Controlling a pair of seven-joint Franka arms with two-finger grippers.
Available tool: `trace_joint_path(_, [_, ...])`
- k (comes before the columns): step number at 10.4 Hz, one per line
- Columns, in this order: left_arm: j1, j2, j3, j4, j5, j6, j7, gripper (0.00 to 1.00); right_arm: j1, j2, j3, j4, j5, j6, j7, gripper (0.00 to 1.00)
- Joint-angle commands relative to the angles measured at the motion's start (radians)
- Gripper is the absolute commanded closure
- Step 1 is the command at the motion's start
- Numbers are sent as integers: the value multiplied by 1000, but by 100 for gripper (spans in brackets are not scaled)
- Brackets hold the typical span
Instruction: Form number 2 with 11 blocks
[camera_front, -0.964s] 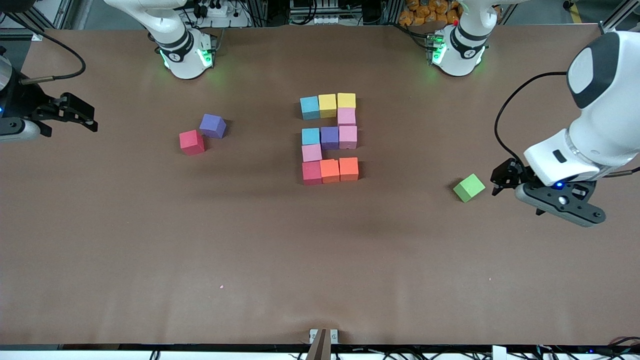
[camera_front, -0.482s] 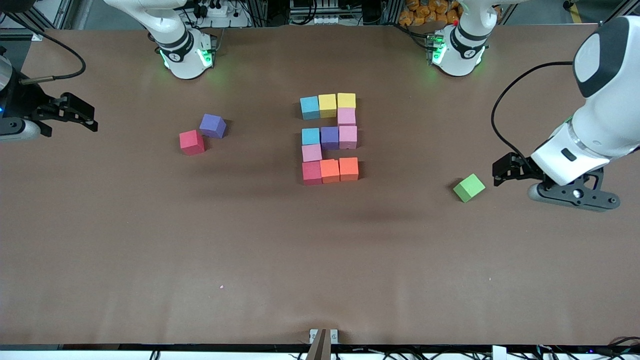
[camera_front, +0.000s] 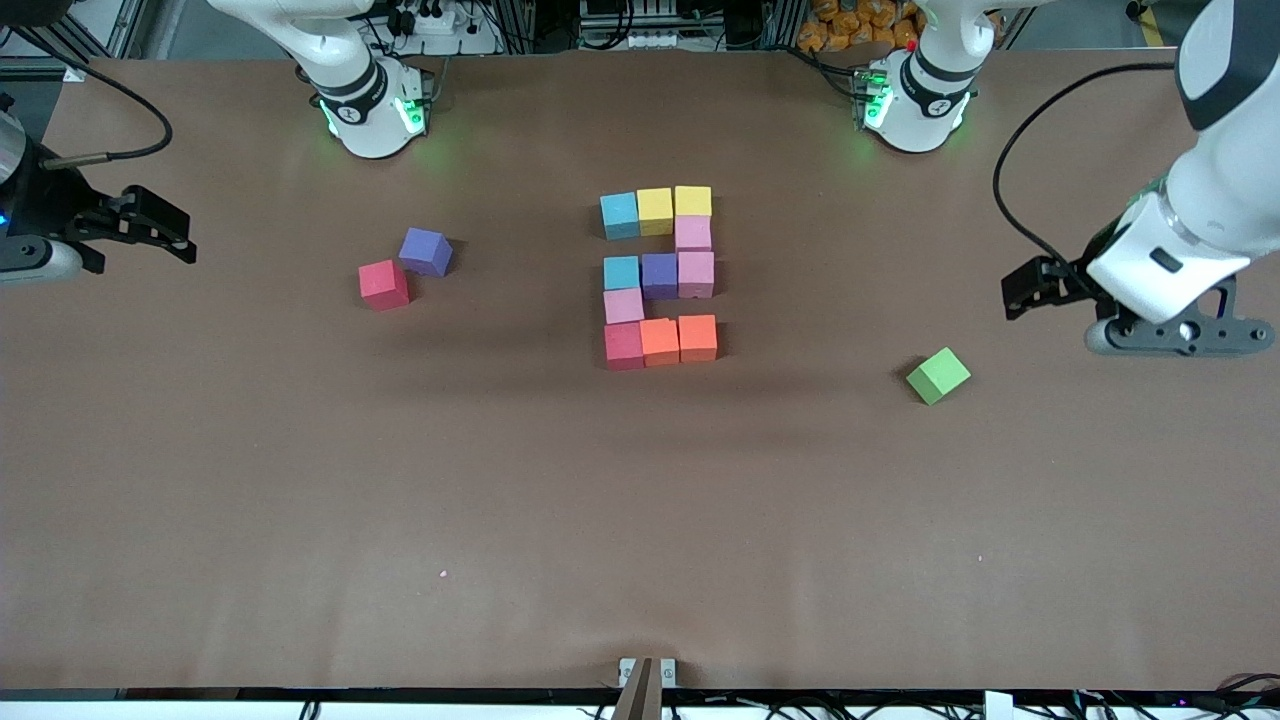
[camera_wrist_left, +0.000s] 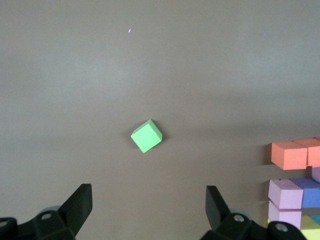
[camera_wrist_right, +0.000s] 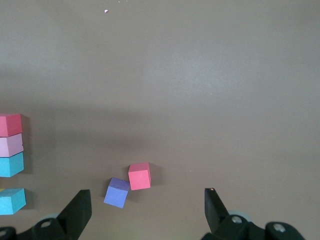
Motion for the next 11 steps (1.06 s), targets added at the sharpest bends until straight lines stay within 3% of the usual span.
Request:
trace_joint_path(1, [55, -75, -5, -114, -20, 44, -9, 0, -8, -19, 3, -22, 0, -2, -9, 0])
trace_joint_path(4, [76, -133, -6, -215, -20, 107, -4, 0, -8, -16, 3, -22, 0, 3, -9, 0])
trace_joint_path(11, [89, -104, 0, -111, -5, 107, 0, 0, -8, -11, 3, -22, -1, 10, -9, 0])
